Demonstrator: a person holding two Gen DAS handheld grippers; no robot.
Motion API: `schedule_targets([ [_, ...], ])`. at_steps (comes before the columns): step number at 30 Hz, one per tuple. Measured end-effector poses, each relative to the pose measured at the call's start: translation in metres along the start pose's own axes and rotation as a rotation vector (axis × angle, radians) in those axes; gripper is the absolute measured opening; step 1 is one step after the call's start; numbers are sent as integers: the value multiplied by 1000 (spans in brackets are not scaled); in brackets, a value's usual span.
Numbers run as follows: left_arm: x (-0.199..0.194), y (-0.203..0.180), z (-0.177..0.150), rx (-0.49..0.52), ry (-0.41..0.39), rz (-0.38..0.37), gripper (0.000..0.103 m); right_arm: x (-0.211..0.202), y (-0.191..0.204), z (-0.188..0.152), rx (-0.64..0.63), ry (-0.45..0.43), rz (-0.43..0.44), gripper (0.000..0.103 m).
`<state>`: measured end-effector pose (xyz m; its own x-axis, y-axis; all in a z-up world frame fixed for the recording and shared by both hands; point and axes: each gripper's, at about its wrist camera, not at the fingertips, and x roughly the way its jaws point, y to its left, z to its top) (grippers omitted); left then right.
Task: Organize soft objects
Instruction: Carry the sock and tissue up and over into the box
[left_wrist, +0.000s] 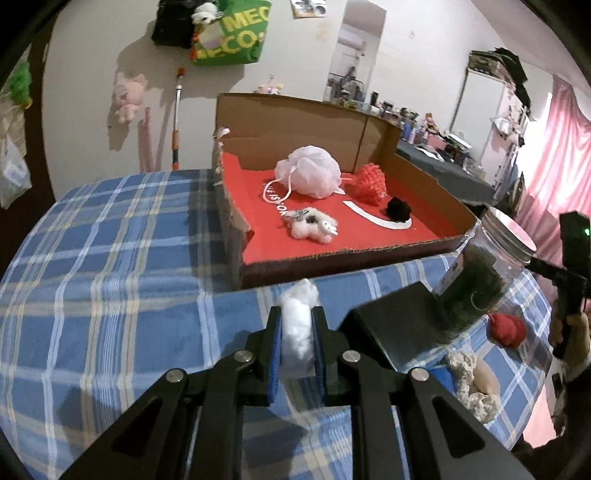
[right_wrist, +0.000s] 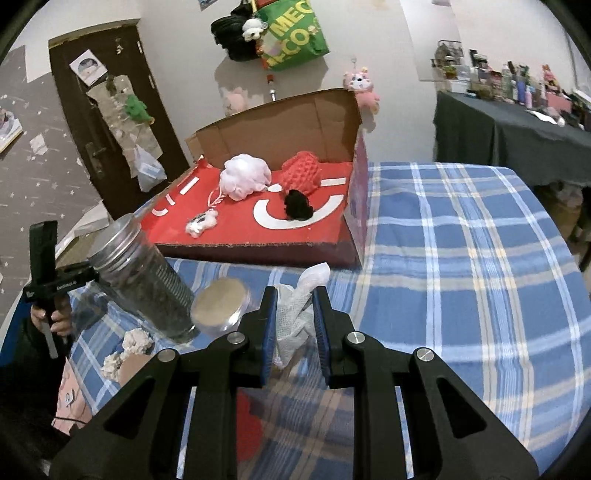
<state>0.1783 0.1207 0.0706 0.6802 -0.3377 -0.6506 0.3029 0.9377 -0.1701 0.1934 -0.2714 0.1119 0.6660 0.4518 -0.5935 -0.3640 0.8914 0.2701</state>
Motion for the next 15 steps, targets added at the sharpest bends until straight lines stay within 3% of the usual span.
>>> schedule_targets([
  [15, 16, 0, 31, 89, 42, -76, 16, 23, -6, 28, -32, 40, 129, 19],
])
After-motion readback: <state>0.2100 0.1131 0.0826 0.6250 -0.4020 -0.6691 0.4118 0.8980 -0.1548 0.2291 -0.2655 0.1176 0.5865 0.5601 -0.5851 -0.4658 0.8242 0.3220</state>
